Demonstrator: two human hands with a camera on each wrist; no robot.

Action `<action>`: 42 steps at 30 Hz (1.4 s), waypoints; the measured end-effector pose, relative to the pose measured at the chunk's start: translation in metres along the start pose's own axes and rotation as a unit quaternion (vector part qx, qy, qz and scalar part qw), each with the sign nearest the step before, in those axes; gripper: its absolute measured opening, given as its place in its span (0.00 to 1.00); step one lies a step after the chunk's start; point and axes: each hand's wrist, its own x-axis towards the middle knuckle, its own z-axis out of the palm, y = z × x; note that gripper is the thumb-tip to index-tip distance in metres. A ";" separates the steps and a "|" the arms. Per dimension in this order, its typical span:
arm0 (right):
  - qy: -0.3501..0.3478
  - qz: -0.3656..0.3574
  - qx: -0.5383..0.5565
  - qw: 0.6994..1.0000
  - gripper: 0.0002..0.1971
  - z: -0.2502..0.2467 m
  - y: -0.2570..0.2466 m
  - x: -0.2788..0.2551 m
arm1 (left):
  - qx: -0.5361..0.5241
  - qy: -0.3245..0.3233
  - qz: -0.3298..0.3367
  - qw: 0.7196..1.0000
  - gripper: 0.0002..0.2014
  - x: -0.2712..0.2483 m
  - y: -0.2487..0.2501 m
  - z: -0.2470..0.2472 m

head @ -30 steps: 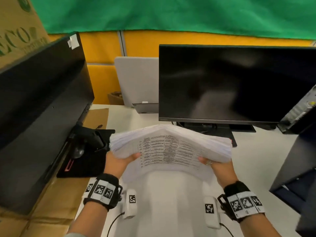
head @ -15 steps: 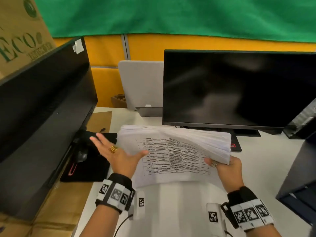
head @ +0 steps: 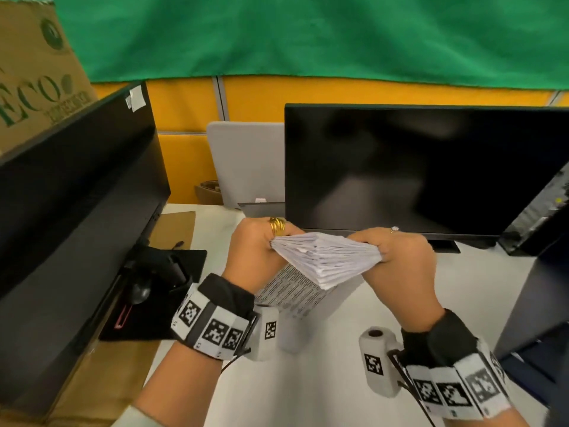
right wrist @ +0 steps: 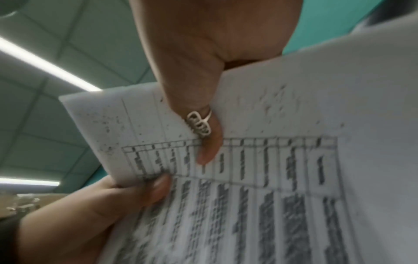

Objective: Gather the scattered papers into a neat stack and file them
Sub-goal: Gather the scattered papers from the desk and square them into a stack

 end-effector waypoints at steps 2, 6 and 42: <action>-0.016 0.033 -0.067 0.997 0.07 -0.006 0.005 0.004 | -0.052 0.019 -0.069 0.996 0.06 -0.001 -0.007 -0.002; -0.048 0.153 0.024 0.987 0.10 -0.021 0.030 0.004 | -0.085 0.030 -0.068 0.994 0.11 -0.012 -0.016 -0.022; -0.011 0.230 0.445 0.865 0.29 0.009 0.027 -0.027 | -0.277 0.333 -0.180 0.883 0.12 -0.009 0.037 0.006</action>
